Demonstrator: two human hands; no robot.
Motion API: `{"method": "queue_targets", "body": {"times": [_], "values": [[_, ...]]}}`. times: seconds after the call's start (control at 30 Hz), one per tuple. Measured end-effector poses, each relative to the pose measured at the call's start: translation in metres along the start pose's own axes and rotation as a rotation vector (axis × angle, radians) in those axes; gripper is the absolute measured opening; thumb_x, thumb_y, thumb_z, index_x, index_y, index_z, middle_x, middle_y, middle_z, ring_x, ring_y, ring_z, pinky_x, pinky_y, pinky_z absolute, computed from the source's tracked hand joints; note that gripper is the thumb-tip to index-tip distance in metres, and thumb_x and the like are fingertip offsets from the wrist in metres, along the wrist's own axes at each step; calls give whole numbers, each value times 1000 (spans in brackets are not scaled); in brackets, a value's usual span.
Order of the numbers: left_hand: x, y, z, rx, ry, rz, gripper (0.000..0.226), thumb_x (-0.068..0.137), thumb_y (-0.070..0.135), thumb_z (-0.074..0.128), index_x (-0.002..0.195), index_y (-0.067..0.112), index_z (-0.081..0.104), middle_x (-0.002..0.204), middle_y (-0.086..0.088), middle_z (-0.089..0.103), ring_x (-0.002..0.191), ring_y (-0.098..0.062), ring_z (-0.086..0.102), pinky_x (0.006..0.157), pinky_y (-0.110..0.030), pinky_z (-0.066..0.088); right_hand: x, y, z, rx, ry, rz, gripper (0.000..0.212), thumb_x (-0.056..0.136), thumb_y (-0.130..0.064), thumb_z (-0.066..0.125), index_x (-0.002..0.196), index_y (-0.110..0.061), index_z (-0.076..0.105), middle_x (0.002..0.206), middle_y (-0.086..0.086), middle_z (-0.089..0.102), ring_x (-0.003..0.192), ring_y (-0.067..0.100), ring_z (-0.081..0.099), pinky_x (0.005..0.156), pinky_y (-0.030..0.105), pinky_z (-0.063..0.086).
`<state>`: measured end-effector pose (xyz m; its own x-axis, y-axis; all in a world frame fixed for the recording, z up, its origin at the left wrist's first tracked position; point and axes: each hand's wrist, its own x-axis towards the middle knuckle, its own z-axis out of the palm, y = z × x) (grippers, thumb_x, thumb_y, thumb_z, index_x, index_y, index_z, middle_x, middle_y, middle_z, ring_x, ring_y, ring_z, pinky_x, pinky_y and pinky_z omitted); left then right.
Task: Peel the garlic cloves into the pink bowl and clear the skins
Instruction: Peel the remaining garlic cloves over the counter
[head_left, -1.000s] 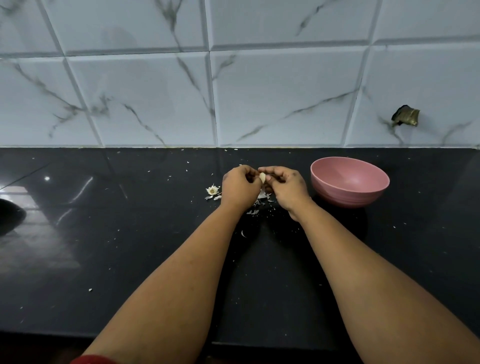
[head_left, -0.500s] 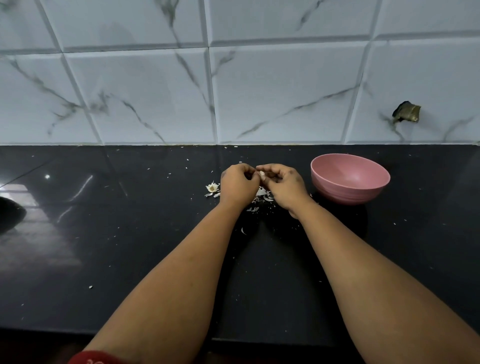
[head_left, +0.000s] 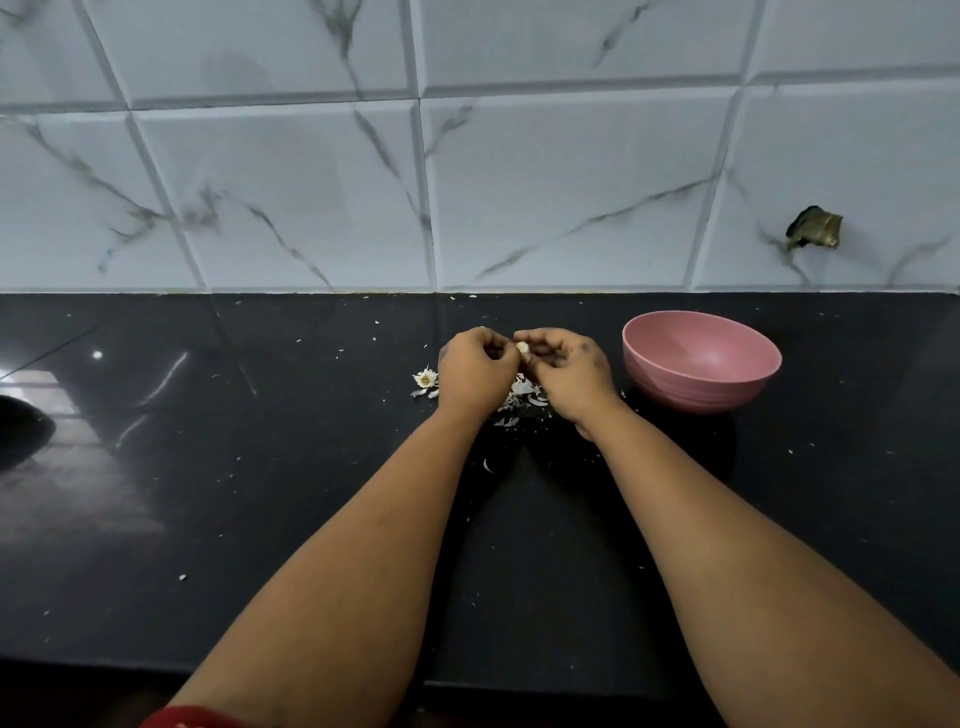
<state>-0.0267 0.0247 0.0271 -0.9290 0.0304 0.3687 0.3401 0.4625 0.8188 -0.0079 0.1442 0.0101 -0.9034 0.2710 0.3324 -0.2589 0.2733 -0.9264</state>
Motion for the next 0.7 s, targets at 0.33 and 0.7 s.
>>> {"method": "queue_targets", "body": {"times": [0.33,0.7], "values": [[1,-1,0,10,-43,79,9,84,25,69,82,19,75,71,7,72,74,-8,68,78,-29,54,-1,-2,-6,151,13,69,17,83,0,71,86,-16,67,83,10,72,80,23,71,83,44,58],[2,1,-3,56,4,93,8,79,25,75,74,19,71,61,13,63,65,-4,62,72,-16,46,-3,-6,-4,119,2,48,21,84,5,66,89,-15,67,85,9,72,80,17,70,78,32,58]]}}
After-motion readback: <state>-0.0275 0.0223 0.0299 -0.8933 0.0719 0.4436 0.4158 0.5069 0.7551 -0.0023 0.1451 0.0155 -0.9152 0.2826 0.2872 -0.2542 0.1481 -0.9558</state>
